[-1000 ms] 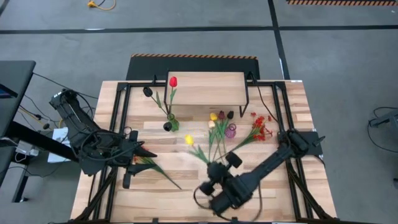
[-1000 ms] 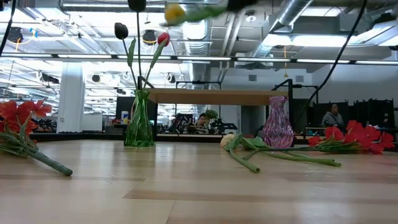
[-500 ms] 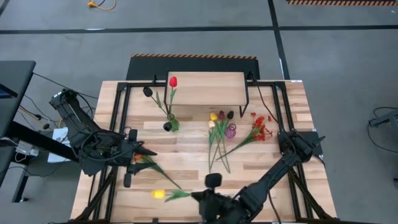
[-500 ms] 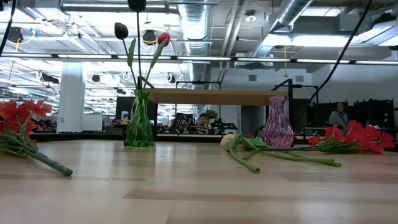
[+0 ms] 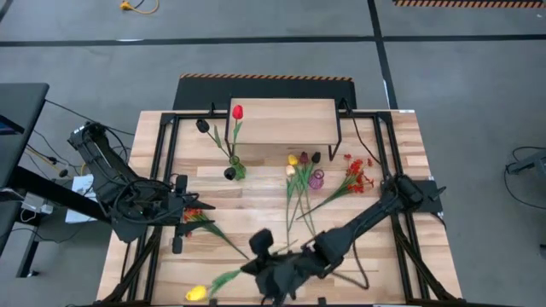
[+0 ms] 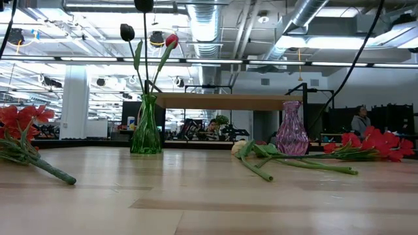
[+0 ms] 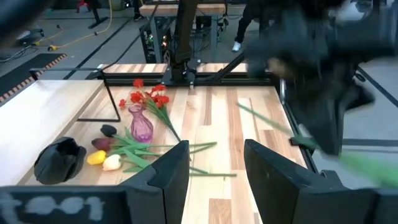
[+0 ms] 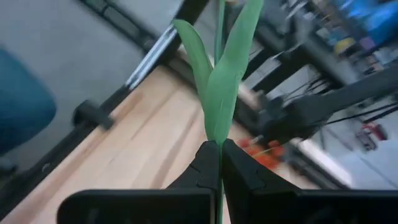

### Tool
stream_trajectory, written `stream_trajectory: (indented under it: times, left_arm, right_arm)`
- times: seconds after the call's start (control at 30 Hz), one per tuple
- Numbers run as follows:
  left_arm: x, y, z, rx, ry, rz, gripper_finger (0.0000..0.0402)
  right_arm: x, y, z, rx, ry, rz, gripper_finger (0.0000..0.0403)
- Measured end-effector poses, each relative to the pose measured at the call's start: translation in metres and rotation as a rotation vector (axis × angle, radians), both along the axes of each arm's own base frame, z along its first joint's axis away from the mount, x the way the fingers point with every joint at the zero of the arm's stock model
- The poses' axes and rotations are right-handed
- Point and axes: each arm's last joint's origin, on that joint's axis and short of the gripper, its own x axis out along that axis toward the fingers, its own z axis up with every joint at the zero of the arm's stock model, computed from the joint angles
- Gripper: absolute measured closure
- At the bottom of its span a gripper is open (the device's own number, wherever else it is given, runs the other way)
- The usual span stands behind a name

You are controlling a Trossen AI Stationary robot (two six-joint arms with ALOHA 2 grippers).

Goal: Pick and place flowers into a vace then onto a shelf
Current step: Put the left yellow tulip into the green vase

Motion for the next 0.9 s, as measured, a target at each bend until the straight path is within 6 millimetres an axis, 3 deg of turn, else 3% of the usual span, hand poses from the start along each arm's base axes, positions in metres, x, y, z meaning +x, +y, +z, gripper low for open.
stream_trajectory:
  times: [0.23,0.4,0.6,0.77,0.9]
  left_arm:
    - [-0.001,0.001,-0.002,0.006,0.018,0.002,0.0257]
    - [0.000,0.000,-0.003,0.011,0.018,0.003,0.0257]
    - [0.001,-0.001,-0.004,-0.001,0.021,0.006,0.0257]
    - [0.008,-0.010,-0.010,0.019,0.038,0.005,0.0257]
    - [0.022,-0.025,-0.017,0.081,0.015,-0.005,0.0257]
  right_arm:
    - [-0.031,-0.016,0.065,0.068,-0.119,0.021,0.0395]
    - [-0.047,-0.015,0.080,0.093,-0.173,-0.007,0.0400]
    - [-0.043,-0.011,0.052,0.206,-0.374,-0.224,0.0400]
    - [-0.062,0.006,0.015,0.323,-0.638,-0.091,0.0401]
    - [-0.086,-0.003,-0.013,0.418,-0.841,0.023,0.0400]
